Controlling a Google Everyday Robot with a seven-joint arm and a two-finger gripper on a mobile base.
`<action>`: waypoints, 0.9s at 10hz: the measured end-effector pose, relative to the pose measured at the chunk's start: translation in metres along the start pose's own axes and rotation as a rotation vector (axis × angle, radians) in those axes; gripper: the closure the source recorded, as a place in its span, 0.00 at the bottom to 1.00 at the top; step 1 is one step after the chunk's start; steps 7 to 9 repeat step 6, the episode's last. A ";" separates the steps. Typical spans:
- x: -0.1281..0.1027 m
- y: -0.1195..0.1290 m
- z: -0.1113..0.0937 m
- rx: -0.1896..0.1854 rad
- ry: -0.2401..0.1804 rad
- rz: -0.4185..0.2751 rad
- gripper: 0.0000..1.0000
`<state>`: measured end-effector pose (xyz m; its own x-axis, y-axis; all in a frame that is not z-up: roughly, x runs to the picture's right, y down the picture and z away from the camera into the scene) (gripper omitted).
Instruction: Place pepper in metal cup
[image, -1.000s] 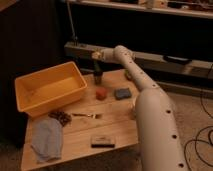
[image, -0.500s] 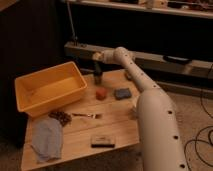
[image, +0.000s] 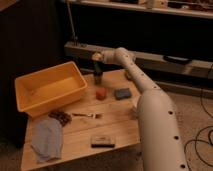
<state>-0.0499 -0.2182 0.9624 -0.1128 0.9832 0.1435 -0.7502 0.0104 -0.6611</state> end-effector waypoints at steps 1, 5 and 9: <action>0.000 0.000 0.001 0.000 0.002 0.001 0.20; -0.002 0.000 0.001 0.001 0.001 0.007 0.20; -0.002 -0.001 0.000 -0.003 -0.004 0.015 0.20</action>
